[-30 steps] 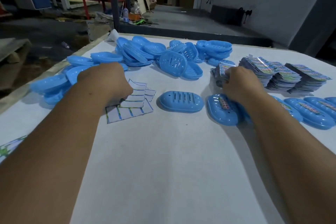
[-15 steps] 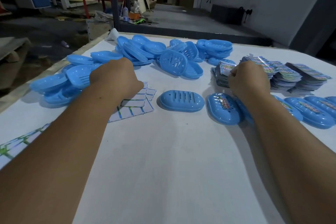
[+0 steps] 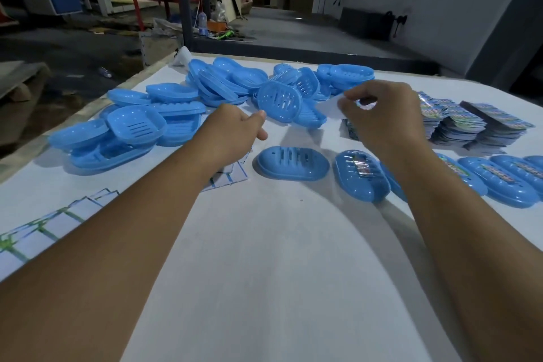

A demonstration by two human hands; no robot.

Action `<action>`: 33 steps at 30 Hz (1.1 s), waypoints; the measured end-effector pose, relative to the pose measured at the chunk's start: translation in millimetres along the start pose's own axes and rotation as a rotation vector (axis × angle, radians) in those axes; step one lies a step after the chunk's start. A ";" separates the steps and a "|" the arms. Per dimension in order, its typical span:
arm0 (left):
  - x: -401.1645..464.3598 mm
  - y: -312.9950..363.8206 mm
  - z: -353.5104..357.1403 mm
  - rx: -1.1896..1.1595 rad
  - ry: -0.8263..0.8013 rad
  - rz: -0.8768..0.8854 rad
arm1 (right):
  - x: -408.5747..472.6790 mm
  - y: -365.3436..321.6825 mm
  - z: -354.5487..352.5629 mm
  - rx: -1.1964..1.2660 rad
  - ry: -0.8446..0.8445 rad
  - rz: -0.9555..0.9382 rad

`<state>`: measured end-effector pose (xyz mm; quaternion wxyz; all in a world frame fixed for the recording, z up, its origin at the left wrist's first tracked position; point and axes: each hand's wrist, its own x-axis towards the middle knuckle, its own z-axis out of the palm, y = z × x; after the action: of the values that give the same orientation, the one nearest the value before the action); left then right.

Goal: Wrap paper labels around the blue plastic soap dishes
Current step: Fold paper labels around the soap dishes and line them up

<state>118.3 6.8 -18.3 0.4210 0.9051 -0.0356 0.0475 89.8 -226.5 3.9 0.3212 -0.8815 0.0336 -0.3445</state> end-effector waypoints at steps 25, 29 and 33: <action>-5.5 9.3 8.8 -0.313 -0.075 0.050 | -20.3 -17.4 22.4 0.556 -0.278 0.206; -6.5 11.9 4.7 -0.332 0.013 0.038 | -19.1 -18.7 19.7 0.562 -0.301 0.219; -6.5 13.7 3.3 -0.337 0.052 0.076 | -20.5 -19.4 19.0 0.568 -0.332 0.218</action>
<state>110.7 -4.3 -10.8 0.5653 0.8183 -0.0664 0.0801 83.0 -195.0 -7.3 0.5896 -0.7922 -0.0226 -0.1557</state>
